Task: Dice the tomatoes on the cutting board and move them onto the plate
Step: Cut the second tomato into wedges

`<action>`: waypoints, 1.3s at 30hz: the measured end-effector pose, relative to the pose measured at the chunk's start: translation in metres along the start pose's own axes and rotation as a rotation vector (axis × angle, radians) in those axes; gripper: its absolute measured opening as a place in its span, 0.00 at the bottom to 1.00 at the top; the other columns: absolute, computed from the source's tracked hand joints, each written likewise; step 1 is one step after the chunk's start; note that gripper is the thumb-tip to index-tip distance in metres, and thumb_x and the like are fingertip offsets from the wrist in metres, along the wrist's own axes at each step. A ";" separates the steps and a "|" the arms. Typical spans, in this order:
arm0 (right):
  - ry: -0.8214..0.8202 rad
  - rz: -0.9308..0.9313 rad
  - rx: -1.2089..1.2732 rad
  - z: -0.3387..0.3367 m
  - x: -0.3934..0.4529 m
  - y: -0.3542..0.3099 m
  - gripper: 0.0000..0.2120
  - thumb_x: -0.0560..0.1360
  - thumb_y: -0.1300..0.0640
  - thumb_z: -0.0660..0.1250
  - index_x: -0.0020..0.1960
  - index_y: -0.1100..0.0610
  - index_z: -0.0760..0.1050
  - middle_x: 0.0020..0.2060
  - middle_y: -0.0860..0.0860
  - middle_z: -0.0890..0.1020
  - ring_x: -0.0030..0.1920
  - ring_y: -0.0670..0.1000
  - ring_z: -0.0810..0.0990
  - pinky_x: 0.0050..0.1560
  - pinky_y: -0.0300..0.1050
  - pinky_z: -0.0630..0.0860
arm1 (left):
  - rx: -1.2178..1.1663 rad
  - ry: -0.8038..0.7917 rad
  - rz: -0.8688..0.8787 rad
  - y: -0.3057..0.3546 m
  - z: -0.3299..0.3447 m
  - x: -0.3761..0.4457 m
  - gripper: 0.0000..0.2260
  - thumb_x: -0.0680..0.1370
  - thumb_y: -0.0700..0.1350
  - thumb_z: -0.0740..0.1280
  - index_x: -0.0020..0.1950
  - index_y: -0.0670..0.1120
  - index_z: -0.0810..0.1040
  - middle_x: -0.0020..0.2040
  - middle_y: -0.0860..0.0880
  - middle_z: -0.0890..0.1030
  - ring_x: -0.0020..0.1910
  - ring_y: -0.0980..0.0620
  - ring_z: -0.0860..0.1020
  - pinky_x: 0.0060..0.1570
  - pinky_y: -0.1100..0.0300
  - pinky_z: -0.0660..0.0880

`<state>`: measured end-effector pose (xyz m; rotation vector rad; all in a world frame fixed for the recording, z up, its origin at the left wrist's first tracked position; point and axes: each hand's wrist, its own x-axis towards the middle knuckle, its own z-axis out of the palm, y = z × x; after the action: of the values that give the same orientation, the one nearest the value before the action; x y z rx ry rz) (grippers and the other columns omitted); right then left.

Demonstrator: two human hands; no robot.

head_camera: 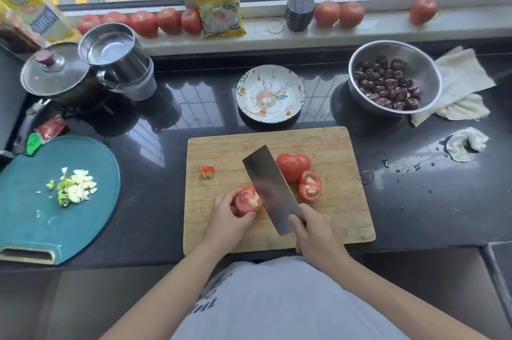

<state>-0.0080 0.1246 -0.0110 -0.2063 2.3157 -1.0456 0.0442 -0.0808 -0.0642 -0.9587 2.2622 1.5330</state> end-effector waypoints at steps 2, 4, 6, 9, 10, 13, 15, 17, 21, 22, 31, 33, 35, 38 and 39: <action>-0.006 0.027 0.029 0.000 0.002 -0.002 0.12 0.81 0.55 0.60 0.38 0.53 0.67 0.25 0.50 0.75 0.24 0.49 0.75 0.28 0.53 0.73 | 0.001 -0.007 -0.019 0.000 0.000 0.002 0.26 0.77 0.45 0.75 0.74 0.53 0.74 0.64 0.53 0.71 0.60 0.56 0.78 0.60 0.63 0.72; -0.004 0.060 0.057 0.001 0.006 -0.003 0.12 0.80 0.55 0.60 0.39 0.55 0.67 0.26 0.54 0.76 0.25 0.53 0.76 0.29 0.56 0.74 | -0.016 -0.016 -0.035 0.000 0.000 0.004 0.26 0.77 0.47 0.75 0.74 0.53 0.74 0.65 0.54 0.72 0.60 0.57 0.77 0.60 0.62 0.72; 0.008 0.065 0.051 0.001 0.009 -0.004 0.12 0.80 0.54 0.60 0.39 0.54 0.68 0.27 0.54 0.77 0.27 0.56 0.78 0.31 0.56 0.75 | -0.049 -0.034 -0.055 -0.001 -0.002 0.005 0.27 0.75 0.52 0.76 0.73 0.55 0.74 0.66 0.55 0.75 0.60 0.60 0.77 0.63 0.59 0.73; 0.005 0.058 0.038 0.001 0.014 -0.005 0.11 0.79 0.53 0.59 0.39 0.52 0.68 0.28 0.53 0.77 0.27 0.55 0.80 0.30 0.53 0.76 | -0.072 -0.040 -0.072 -0.005 -0.005 0.009 0.35 0.67 0.64 0.75 0.73 0.59 0.75 0.66 0.57 0.79 0.63 0.60 0.79 0.68 0.52 0.76; -0.006 0.064 0.040 0.000 0.015 -0.005 0.10 0.79 0.54 0.59 0.39 0.52 0.68 0.29 0.52 0.77 0.27 0.55 0.80 0.29 0.51 0.75 | -0.073 -0.043 -0.073 -0.007 -0.006 0.009 0.35 0.68 0.64 0.75 0.73 0.59 0.75 0.66 0.58 0.80 0.63 0.60 0.79 0.68 0.51 0.76; -0.067 0.080 0.038 -0.006 0.015 0.001 0.10 0.80 0.55 0.58 0.41 0.57 0.70 0.29 0.52 0.75 0.26 0.55 0.79 0.28 0.50 0.73 | -0.076 -0.050 -0.070 -0.007 -0.008 0.009 0.30 0.72 0.59 0.76 0.74 0.58 0.75 0.65 0.57 0.80 0.62 0.59 0.79 0.66 0.54 0.76; -0.109 0.090 0.020 -0.008 0.014 0.002 0.09 0.80 0.55 0.58 0.44 0.59 0.71 0.30 0.54 0.77 0.25 0.55 0.79 0.27 0.49 0.74 | -0.070 -0.053 -0.065 -0.007 -0.008 0.010 0.30 0.72 0.58 0.76 0.74 0.58 0.75 0.65 0.58 0.80 0.62 0.60 0.79 0.65 0.54 0.77; -0.096 0.100 0.007 -0.003 0.016 -0.001 0.10 0.79 0.54 0.57 0.44 0.59 0.70 0.29 0.55 0.77 0.25 0.57 0.79 0.27 0.52 0.75 | -0.060 -0.055 -0.057 -0.008 -0.007 0.011 0.30 0.72 0.59 0.76 0.73 0.59 0.74 0.65 0.58 0.79 0.61 0.61 0.79 0.66 0.53 0.77; -0.055 0.105 0.010 0.009 0.034 -0.014 0.12 0.78 0.52 0.57 0.43 0.59 0.70 0.29 0.55 0.75 0.25 0.57 0.78 0.25 0.53 0.76 | -0.055 -0.060 -0.040 -0.009 -0.007 0.011 0.29 0.73 0.56 0.77 0.73 0.58 0.74 0.64 0.57 0.79 0.62 0.60 0.79 0.67 0.52 0.77; -0.056 0.109 0.018 0.009 0.036 -0.014 0.11 0.79 0.53 0.58 0.43 0.60 0.70 0.29 0.55 0.75 0.24 0.55 0.77 0.24 0.49 0.75 | -0.057 -0.058 -0.044 -0.008 -0.008 0.011 0.29 0.74 0.55 0.78 0.73 0.58 0.75 0.64 0.57 0.79 0.62 0.60 0.79 0.67 0.52 0.77; -0.018 0.103 -0.031 0.016 0.040 -0.016 0.12 0.79 0.51 0.57 0.40 0.56 0.69 0.30 0.55 0.76 0.25 0.55 0.79 0.27 0.56 0.77 | -0.032 -0.052 -0.045 -0.004 -0.007 0.010 0.28 0.75 0.53 0.78 0.74 0.56 0.74 0.64 0.57 0.78 0.62 0.58 0.78 0.66 0.53 0.77; -0.023 0.079 -0.033 0.014 0.044 -0.021 0.12 0.80 0.52 0.57 0.42 0.58 0.70 0.31 0.56 0.77 0.24 0.54 0.79 0.27 0.55 0.78 | -0.030 -0.043 -0.050 -0.003 -0.007 0.009 0.28 0.75 0.53 0.78 0.73 0.56 0.75 0.64 0.56 0.79 0.62 0.57 0.78 0.67 0.52 0.77; -0.027 0.082 -0.005 0.010 0.039 -0.019 0.12 0.80 0.54 0.58 0.43 0.61 0.70 0.30 0.56 0.76 0.23 0.53 0.78 0.25 0.52 0.76 | -0.036 -0.028 -0.062 -0.001 -0.006 0.007 0.27 0.74 0.53 0.79 0.72 0.56 0.75 0.64 0.56 0.79 0.62 0.57 0.78 0.66 0.52 0.77; 0.016 0.076 0.029 0.002 0.021 -0.006 0.11 0.79 0.55 0.59 0.42 0.62 0.69 0.28 0.56 0.74 0.23 0.54 0.74 0.25 0.52 0.73 | -0.069 -0.001 -0.090 0.001 -0.001 0.006 0.26 0.73 0.54 0.79 0.69 0.58 0.75 0.64 0.56 0.80 0.60 0.57 0.79 0.64 0.53 0.78; 0.044 0.043 -0.005 -0.002 0.014 -0.003 0.11 0.80 0.55 0.59 0.41 0.59 0.68 0.27 0.54 0.75 0.24 0.55 0.75 0.27 0.54 0.73 | -0.078 0.008 -0.097 0.002 0.001 0.005 0.26 0.72 0.53 0.80 0.68 0.58 0.75 0.63 0.56 0.80 0.60 0.57 0.79 0.63 0.53 0.78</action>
<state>-0.0213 0.1185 -0.0139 -0.1360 2.3523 -1.0325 0.0393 -0.0815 -0.0659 -1.0810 2.1419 1.5880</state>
